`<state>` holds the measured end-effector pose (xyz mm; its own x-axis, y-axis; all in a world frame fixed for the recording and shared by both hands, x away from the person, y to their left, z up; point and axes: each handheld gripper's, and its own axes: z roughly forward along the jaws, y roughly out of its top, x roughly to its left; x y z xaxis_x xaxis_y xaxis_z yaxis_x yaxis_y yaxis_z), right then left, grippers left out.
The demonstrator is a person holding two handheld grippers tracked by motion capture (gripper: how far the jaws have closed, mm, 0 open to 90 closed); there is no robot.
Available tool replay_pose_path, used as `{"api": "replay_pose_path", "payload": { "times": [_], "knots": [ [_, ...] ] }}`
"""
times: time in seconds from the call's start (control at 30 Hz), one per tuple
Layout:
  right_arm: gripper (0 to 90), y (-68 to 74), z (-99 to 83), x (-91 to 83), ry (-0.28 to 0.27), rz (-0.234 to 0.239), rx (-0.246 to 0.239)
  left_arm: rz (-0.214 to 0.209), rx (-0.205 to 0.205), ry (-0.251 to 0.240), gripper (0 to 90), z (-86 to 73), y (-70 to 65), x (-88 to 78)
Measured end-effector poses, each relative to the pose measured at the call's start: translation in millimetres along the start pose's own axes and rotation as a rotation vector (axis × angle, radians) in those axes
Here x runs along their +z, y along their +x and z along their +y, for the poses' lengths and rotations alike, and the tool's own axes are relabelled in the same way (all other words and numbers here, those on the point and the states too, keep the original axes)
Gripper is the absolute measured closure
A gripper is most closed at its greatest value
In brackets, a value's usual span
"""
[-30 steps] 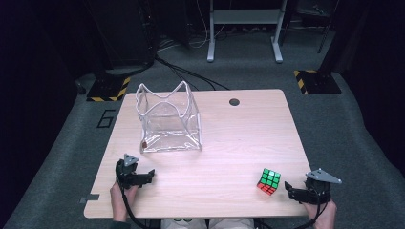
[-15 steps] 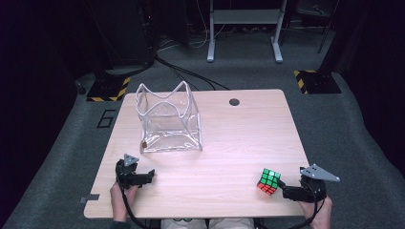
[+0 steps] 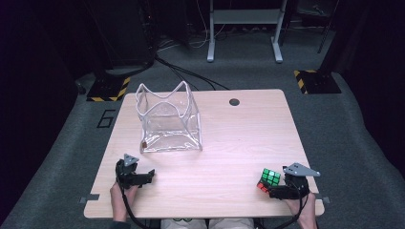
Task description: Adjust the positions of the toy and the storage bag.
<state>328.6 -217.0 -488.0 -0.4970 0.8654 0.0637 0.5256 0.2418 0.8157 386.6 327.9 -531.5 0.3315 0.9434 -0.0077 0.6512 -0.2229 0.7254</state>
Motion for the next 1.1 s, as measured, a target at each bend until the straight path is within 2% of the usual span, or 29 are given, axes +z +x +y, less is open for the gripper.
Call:
{"api": "replay_pose_path", "payload": {
  "times": [0.13,0.3,0.57,1.1],
  "knots": [
    [2.2,0.8,-3.2,8.2,0.011,0.022,0.005,0.000,-0.001,0.000,2.7,0.0,0.0,0.0],
    [3.6,3.0,-8.2,17.3,0.025,0.028,-0.004,0.000,0.000,0.000,2.7,0.0,0.0,0.0],
    [14.8,6.0,-16.3,25.4,0.046,0.014,-0.017,0.000,0.000,0.000,2.7,0.0,0.0,0.0],
    [16.6,6.7,-22.7,25.8,0.007,0.008,-0.032,0.000,-0.001,0.000,2.7,0.0,-0.1,0.0]
  ]
}}
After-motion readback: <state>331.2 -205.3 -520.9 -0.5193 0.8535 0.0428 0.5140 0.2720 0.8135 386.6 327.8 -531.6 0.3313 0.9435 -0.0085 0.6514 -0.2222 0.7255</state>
